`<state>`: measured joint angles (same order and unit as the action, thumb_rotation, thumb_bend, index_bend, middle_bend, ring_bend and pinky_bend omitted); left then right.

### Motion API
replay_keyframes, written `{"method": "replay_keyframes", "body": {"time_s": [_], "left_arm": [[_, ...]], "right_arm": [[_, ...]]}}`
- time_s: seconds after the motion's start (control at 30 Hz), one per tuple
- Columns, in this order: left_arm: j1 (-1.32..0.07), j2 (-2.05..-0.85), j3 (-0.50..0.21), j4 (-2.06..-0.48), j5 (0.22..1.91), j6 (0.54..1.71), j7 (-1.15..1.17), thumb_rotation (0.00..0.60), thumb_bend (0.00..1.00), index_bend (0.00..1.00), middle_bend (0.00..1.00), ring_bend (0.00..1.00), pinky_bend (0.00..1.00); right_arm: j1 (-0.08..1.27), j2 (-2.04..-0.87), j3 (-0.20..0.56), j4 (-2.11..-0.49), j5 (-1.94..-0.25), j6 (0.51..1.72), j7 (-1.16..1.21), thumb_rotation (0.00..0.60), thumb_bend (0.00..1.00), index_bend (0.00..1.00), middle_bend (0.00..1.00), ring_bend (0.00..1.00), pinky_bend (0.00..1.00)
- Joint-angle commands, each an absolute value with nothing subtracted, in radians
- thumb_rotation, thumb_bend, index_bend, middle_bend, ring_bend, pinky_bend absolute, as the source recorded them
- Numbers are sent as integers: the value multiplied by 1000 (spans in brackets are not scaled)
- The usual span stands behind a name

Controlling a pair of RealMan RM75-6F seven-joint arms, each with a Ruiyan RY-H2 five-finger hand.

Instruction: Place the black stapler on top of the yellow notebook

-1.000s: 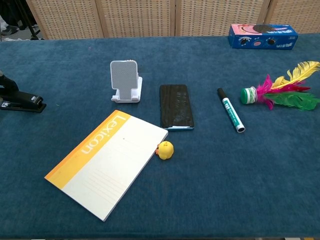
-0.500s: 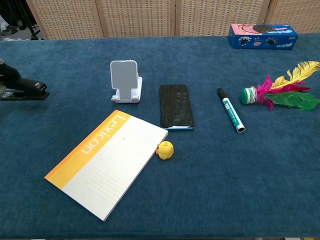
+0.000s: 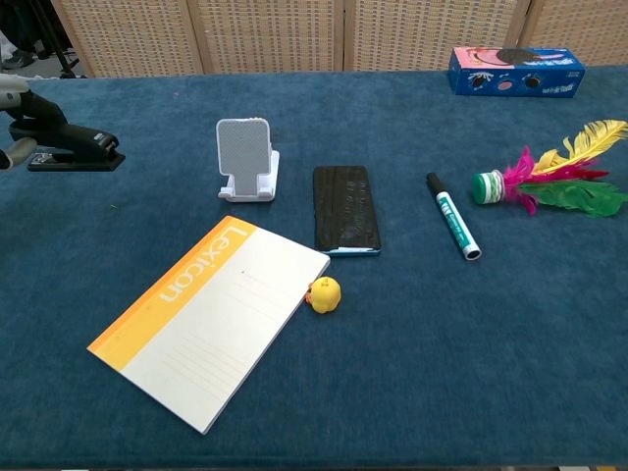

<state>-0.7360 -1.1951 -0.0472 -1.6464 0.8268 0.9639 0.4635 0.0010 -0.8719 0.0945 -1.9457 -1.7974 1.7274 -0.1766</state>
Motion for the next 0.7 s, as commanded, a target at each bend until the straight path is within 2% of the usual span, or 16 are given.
{"method": "replay_keyframes", "body": {"time_s": [0.03, 0.37, 0.7], "left_arm": [[-743, -1178, -59, -1714, 852, 995, 492, 600, 666, 593, 420, 158, 176], [-761, -1205, -61, -1878, 896, 1039, 569, 600, 663, 593, 420, 158, 177], [-781, -1271, -35, -1905, 914, 1054, 659, 600, 663, 594, 420, 158, 176]], "right_arm": [[0, -869, 96, -1945, -1793, 1729, -171, 600, 208, 257, 33, 10, 0], [-6, -857, 99, -1959, -1801, 1746, -160, 600, 208, 257, 33, 10, 0], [-9, -847, 105, -1962, -1794, 1757, -143, 600, 208, 257, 33, 10, 0]]}}
